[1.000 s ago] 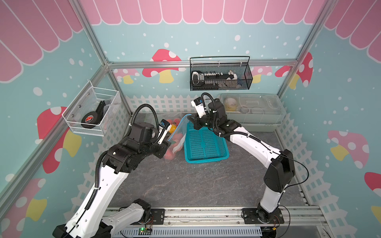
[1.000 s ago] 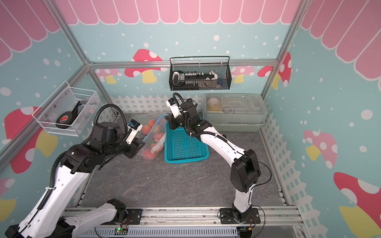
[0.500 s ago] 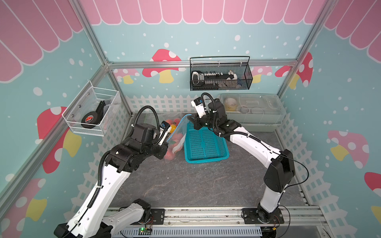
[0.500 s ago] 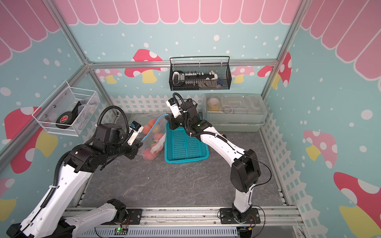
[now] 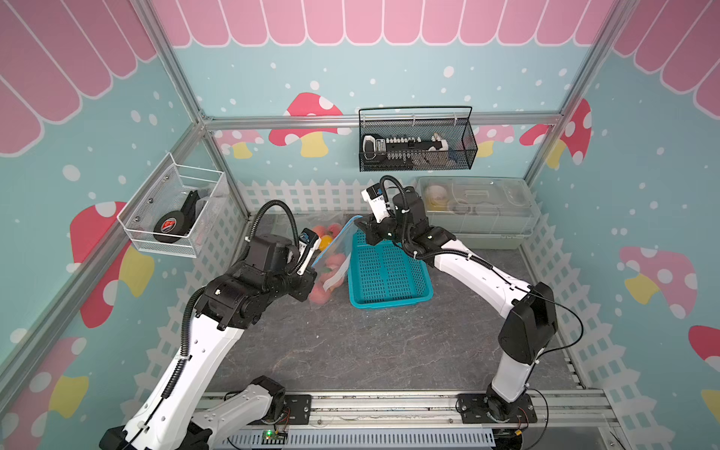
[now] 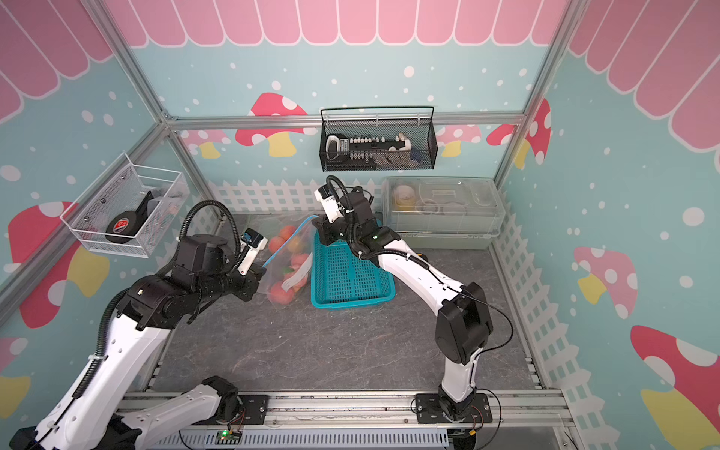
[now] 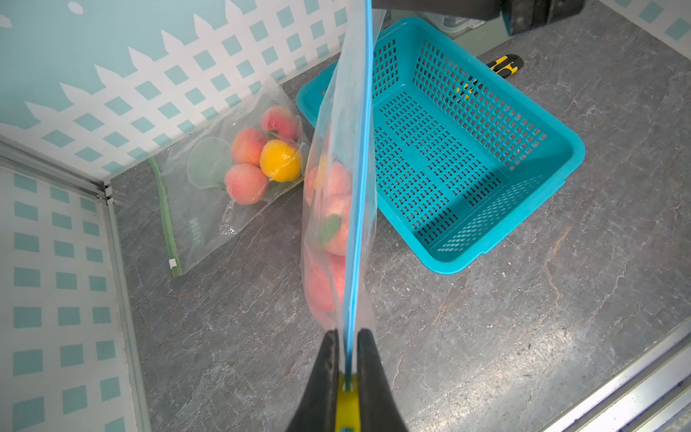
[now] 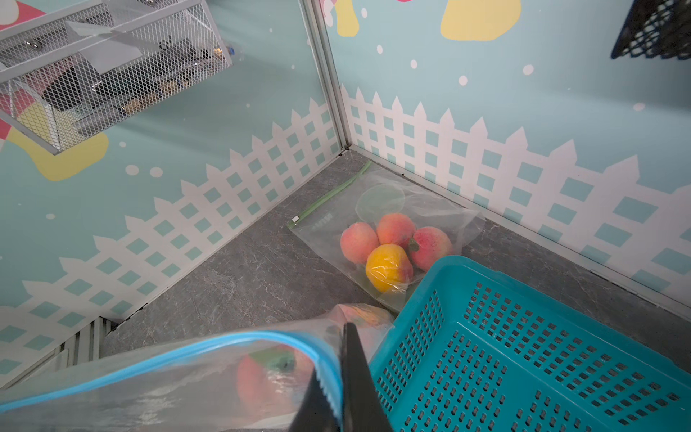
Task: Place the peach in a zip-top bag and seal the zipper
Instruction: Zip the zipper on the zipper food storage bag, then place the zipper food storage bag at the center of the board.
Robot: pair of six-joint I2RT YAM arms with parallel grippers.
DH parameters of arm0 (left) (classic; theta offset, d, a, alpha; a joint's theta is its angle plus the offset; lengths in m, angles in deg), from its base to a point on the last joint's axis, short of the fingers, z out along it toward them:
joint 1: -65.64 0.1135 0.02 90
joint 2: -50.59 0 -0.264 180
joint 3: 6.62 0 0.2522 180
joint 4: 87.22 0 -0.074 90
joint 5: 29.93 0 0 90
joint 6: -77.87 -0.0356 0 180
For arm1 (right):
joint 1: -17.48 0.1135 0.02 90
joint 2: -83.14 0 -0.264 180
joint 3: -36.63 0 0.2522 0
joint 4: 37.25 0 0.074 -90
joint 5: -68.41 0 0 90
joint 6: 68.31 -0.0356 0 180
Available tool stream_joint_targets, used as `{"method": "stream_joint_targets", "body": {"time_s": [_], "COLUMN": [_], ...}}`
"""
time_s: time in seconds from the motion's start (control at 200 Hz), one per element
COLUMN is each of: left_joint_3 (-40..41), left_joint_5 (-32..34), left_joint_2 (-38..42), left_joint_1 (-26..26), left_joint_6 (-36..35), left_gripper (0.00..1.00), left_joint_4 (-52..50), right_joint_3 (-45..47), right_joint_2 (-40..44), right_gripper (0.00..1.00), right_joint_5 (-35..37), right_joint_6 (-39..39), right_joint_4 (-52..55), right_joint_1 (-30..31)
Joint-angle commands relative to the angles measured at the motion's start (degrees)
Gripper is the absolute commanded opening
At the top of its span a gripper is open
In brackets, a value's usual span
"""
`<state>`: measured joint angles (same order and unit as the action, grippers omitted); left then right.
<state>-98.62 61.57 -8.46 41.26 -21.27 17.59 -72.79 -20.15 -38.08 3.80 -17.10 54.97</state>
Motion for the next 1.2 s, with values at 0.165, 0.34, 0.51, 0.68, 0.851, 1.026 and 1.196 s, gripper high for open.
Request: {"method": "stream_joint_targets", "body": {"time_s": [0.165, 0.34, 0.51, 0.68, 0.851, 1.026, 1.196], "left_joint_3": [0.6, 0.2, -1.3, -2.3, -3.1, -4.3, -5.8], "left_joint_5": [1.2, -0.6, -1.4, -3.2, -5.6, -7.1, -5.9], "left_joint_2": [2.3, 1.7, 0.0, -1.5, -3.8, -7.3, -11.2], "left_joint_1": [0.4, 0.4, 0.4, 0.4, 0.4, 0.4, 0.4], "left_joint_6": [1.0, 1.1, 1.7, 2.9, 4.2, 4.7, 6.8], "left_gripper": [0.12, 0.12, 0.25, 0.44, 0.54, 0.54, 0.50], "left_joint_4": [-4.1, -4.0, -1.6, 3.4, 8.0, 10.5, 13.3], "right_joint_3": [0.6, 0.6, 0.1, 0.2, 0.1, 0.1, -0.1], "right_joint_2": [0.5, 0.4, -0.2, -0.2, -0.3, -0.3, -0.6], "right_gripper": [0.00, 0.00, 0.00, 0.00, 0.00, 0.00, 0.00], "right_joint_5": [4.2, 0.7, -3.7, -6.2, -7.4, -7.7, -8.8], "right_joint_6": [-2.1, -1.9, -1.8, -1.5, -1.1, -0.6, -0.2], "right_joint_4": [-1.8, -2.6, -2.6, -2.2, -1.9, -1.5, -1.2], "right_joint_1": [-1.3, -1.4, -1.3, -1.2, -0.7, -0.6, -0.5]}}
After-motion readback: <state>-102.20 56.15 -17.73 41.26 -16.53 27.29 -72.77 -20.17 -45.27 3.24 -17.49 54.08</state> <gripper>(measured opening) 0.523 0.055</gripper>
